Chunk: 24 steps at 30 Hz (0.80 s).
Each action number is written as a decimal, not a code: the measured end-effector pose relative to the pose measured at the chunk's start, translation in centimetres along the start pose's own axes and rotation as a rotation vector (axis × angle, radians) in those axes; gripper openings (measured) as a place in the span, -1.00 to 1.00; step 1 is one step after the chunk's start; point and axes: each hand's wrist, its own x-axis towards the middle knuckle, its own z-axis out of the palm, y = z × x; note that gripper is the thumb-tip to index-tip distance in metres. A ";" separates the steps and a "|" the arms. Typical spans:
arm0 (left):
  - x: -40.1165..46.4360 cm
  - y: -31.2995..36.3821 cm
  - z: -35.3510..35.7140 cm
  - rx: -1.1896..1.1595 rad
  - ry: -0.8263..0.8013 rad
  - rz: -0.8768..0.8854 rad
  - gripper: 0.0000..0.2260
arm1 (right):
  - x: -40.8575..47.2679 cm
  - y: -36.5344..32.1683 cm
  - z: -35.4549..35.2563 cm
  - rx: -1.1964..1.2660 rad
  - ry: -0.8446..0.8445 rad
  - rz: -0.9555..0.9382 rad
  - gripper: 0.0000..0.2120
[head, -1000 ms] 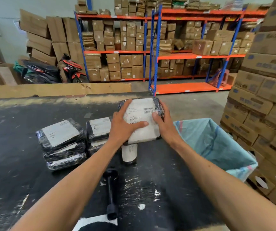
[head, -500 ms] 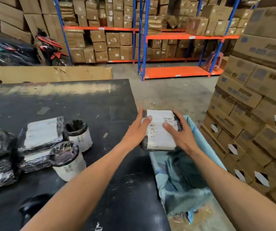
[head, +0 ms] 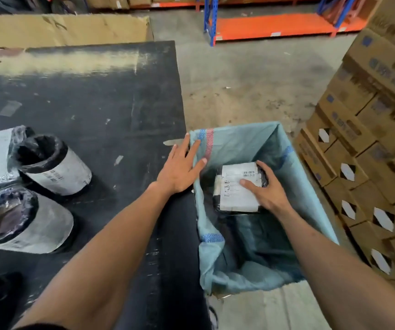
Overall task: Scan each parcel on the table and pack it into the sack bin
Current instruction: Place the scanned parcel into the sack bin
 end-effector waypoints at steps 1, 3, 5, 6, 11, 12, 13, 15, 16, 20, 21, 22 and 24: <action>0.1 -0.1 0.2 0.033 0.017 0.026 -0.42 | 0.8 0.8 0.6 -0.001 -0.015 0.026 -0.22; 0.2 -0.4 0.7 0.068 0.021 0.062 -0.42 | 2.0 2.3 2.3 -0.009 -0.040 0.078 -0.21; 0.2 -0.7 1.1 0.105 0.016 0.067 -0.43 | 3.5 4.0 4.3 -0.015 -0.081 0.106 -0.18; 0.6 -1.2 1.3 0.108 0.007 0.060 -0.43 | 4.5 4.9 5.5 -0.025 -0.108 0.126 -0.18; 0.7 -1.0 1.2 0.126 0.011 0.084 -0.40 | 6.8 8.7 10.0 -0.016 -0.155 0.159 -0.22; 0.7 -1.1 1.2 0.131 0.011 0.086 -0.40 | 7.2 9.2 10.8 -0.020 -0.170 0.157 -0.23; 0.6 -1.2 1.2 0.138 0.009 0.087 -0.40 | 7.7 9.8 11.5 -0.020 -0.180 0.156 -0.25; 0.6 -1.4 1.3 0.143 0.004 0.093 -0.40 | 8.6 10.6 12.3 -0.033 -0.199 0.150 -0.27; 0.6 -1.4 1.4 0.148 0.002 0.091 -0.41 | 8.9 10.9 12.6 -0.036 -0.212 0.148 -0.28; 0.9 -1.7 1.7 0.182 -0.001 0.087 -0.41 | 8.8 12.6 13.7 -0.102 -0.189 0.165 -0.26; 1.1 -1.7 1.7 0.189 -0.006 0.087 -0.41 | 8.9 13.3 14.0 -0.149 -0.195 0.171 -0.23; 1.1 -1.8 1.7 0.192 -0.012 0.087 -0.41 | 8.9 13.8 14.3 -0.226 -0.223 0.178 -0.22; 0.9 -1.8 1.8 0.188 -0.020 0.081 -0.41 | 8.5 13.7 15.0 -0.502 -0.254 0.188 -0.23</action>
